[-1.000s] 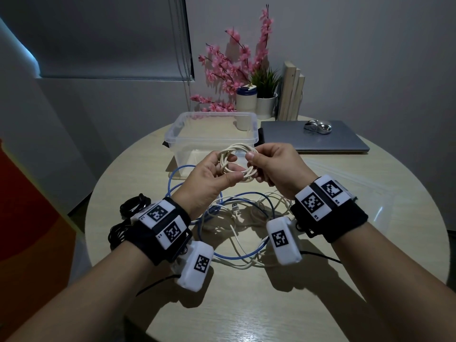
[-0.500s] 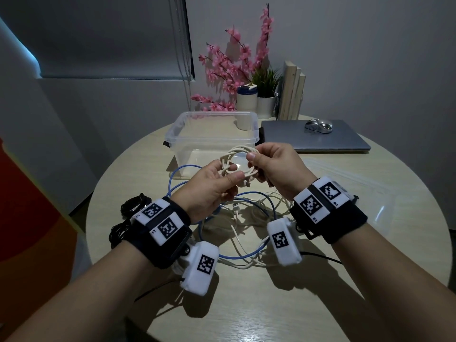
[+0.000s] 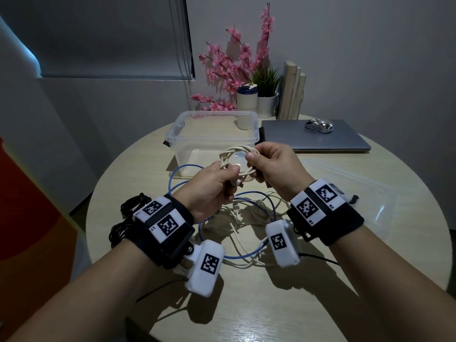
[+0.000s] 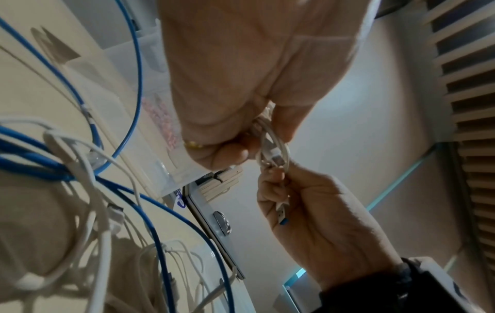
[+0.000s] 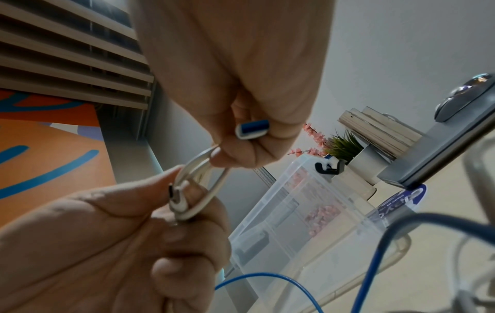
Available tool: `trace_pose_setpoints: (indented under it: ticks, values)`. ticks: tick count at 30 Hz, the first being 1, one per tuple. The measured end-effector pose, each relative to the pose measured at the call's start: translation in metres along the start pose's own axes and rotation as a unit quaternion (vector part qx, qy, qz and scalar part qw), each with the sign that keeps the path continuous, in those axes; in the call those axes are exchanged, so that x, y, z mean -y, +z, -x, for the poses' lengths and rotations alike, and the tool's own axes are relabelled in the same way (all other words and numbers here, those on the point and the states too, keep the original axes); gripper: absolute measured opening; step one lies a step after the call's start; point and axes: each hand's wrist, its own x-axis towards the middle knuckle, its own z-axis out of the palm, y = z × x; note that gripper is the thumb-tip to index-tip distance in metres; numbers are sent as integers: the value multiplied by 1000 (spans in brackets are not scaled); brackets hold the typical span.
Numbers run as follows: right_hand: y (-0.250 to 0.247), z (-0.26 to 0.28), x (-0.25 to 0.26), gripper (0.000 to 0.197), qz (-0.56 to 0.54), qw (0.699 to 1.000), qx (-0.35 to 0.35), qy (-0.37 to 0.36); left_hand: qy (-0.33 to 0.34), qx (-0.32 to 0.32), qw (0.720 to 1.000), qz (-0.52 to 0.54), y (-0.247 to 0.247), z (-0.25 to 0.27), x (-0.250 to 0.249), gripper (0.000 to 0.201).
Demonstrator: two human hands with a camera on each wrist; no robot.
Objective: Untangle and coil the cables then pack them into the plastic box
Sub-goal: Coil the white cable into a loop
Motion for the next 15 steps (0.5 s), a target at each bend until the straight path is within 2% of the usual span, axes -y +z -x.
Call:
trace_pose_setpoints:
  ticks: [9, 13, 15]
  values:
    - [-2, 1, 0, 10, -38, 999, 18, 5, 87, -32, 987, -134, -4, -4, 1, 6]
    - [-1, 3, 0, 5, -17, 999, 36, 11, 60, -54, 996, -49, -5, -10, -6, 38]
    - [0, 5, -1, 3, -12, 999, 51, 15, 48, -45, 998, -18, -6, -12, -11, 45]
